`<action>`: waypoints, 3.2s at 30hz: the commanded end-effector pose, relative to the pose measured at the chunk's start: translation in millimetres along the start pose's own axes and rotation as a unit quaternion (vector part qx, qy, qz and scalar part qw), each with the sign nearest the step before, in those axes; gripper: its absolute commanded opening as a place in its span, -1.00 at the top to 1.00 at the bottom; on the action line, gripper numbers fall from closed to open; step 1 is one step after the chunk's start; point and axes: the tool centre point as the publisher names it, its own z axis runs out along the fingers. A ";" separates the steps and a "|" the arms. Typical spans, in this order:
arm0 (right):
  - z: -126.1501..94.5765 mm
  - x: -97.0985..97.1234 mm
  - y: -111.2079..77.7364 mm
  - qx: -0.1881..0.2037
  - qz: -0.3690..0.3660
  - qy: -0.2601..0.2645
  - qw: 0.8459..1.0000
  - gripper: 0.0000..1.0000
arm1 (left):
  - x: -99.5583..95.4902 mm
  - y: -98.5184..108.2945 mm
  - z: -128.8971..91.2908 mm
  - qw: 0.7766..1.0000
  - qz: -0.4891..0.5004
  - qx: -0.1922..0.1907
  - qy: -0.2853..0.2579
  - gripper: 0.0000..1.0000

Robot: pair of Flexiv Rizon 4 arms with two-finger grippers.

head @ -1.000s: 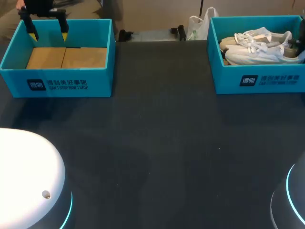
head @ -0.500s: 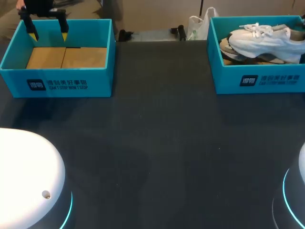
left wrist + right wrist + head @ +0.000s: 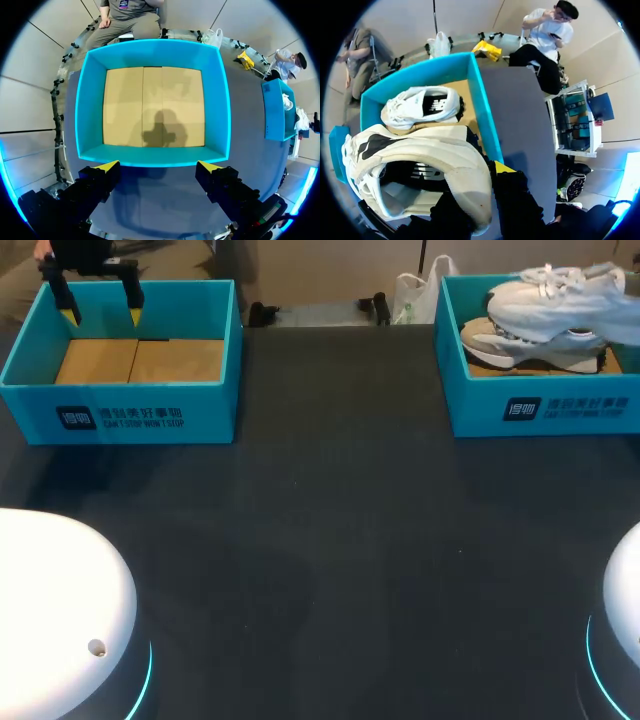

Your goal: Take the shoe out of the shoebox, open the shoe tongue, remove and reinsert the insole, then place the shoe into the shoebox

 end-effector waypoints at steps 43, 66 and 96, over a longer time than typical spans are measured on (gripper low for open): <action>-168.8 145.7 -209.7 -0.084 -0.054 -0.028 0.995 1.00 | 0.0 0.0 0.0 1.000 0.000 0.000 0.000 -1.00; -93.3 220.1 -294.0 0.009 -0.065 0.026 0.997 1.00 | 0.0 0.0 0.0 1.000 0.000 0.000 0.000 -1.00; -46.9 295.7 -370.5 0.052 -0.113 0.030 0.992 1.00 | 0.0 0.0 0.0 1.000 0.000 0.000 0.000 -1.00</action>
